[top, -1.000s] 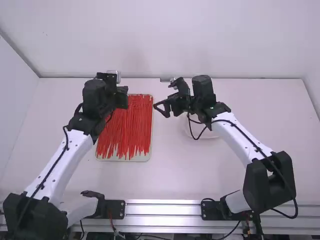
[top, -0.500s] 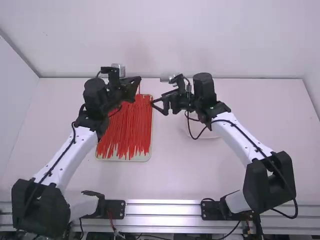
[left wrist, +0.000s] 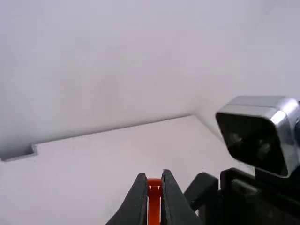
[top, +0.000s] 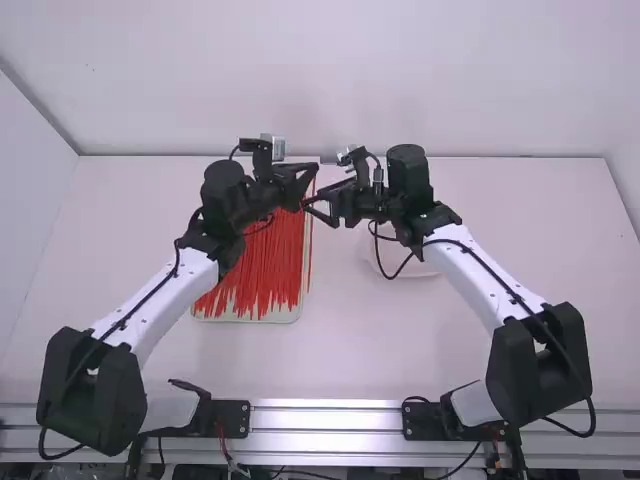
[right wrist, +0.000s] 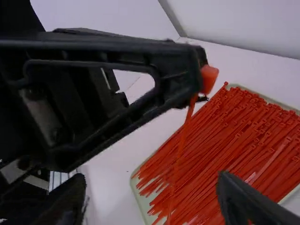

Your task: Fasten the cable tie

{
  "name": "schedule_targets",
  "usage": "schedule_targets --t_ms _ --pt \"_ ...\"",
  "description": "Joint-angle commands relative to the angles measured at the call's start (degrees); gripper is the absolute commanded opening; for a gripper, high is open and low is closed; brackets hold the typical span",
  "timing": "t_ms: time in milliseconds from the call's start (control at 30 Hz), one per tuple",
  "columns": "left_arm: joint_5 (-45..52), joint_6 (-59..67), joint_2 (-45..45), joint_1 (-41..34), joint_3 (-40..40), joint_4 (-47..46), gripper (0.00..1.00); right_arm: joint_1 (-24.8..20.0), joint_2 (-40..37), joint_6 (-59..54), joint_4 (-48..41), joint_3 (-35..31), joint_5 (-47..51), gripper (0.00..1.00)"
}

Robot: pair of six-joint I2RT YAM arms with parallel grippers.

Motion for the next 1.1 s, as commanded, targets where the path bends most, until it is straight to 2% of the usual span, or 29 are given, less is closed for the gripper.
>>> schedule_targets --t_ms 0,33,67,233,567,800,867,967,1033,1067 --pt "-0.5 0.2 -0.2 0.2 1.4 -0.3 0.02 0.0 0.5 0.2 0.2 1.7 -0.7 0.59" --pt "-0.5 -0.2 -0.2 0.2 1.7 -0.5 0.02 0.0 0.4 0.2 0.1 1.7 -0.8 0.51" --pt "-0.5 -0.3 -0.2 0.2 1.7 -0.6 0.02 0.0 0.4 0.2 0.1 1.7 -0.8 0.48" --pt "-0.5 -1.4 -0.2 -0.1 1.9 0.4 0.02 0.0 0.5 0.2 0.0 1.7 -0.7 0.42" --pt "-0.4 -2.3 -0.2 -0.8 1.9 1.8 0.02 -0.1 0.5 0.2 0.2 1.7 -0.6 0.15" --pt "0.0 -3.4 -0.2 -0.9 1.9 3.2 0.02 -0.1 0.4 0.2 0.2 1.7 -0.6 0.13" --pt "0.0 -3.5 -0.2 -0.9 1.9 3.3 0.02 -0.1 0.5 0.2 0.2 1.7 -0.6 0.29" --pt "0.0 -4.7 -0.2 -0.9 1.9 3.3 0.02 -0.1 0.5 0.2 0.3 1.7 -0.5 0.32" --pt "0.0 -4.9 -0.2 -0.9 1.9 3.3 0.02 -0.1 0.5 0.2 0.3 1.7 -0.6 0.30" --pt "0.0 -4.8 -0.2 -0.9 1.9 3.3 0.02 -0.1 0.4 0.2 0.3 1.7 -0.6 0.25"
